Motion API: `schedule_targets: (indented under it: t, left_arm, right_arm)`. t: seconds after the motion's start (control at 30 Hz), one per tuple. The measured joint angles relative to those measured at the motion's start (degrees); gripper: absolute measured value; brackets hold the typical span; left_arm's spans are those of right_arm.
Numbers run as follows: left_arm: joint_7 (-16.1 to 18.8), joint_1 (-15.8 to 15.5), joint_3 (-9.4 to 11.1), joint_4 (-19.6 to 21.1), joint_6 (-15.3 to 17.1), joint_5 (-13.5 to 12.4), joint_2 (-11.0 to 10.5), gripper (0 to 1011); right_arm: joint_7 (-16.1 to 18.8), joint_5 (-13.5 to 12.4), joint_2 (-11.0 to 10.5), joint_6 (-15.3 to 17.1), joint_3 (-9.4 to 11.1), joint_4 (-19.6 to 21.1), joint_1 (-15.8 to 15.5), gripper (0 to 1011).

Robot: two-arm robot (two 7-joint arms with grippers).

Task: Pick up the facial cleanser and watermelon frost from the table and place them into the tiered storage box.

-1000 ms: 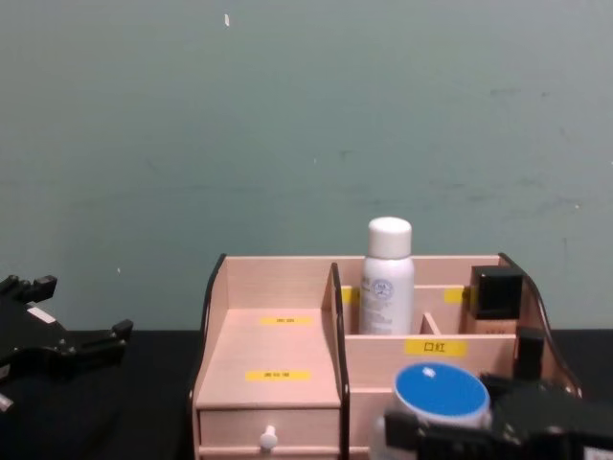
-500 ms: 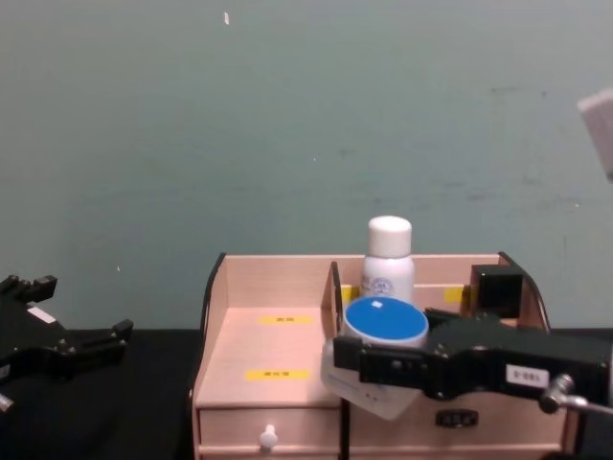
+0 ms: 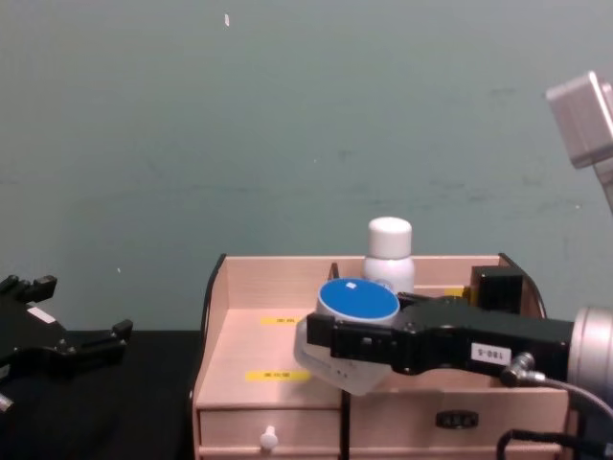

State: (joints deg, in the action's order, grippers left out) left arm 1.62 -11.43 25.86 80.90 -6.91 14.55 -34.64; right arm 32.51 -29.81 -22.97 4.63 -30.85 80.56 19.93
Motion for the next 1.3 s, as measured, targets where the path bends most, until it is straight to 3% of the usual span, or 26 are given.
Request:
schedule_targets:
  t: [0.7,1.3]
  left_arm:
    - [0.0,0.0,0.0,0.0,0.0,0.0,0.0,1010]
    - [0.0,0.0,0.0,0.0,0.0,0.0,0.0,1010]
  right_arm:
    - [-1.6,-0.1,4.3,-0.3,-1.2,-5.1,3.8,801]
    - [-1.0,1.7,7.7,-0.5,-2.7,-10.3,6.9,801]
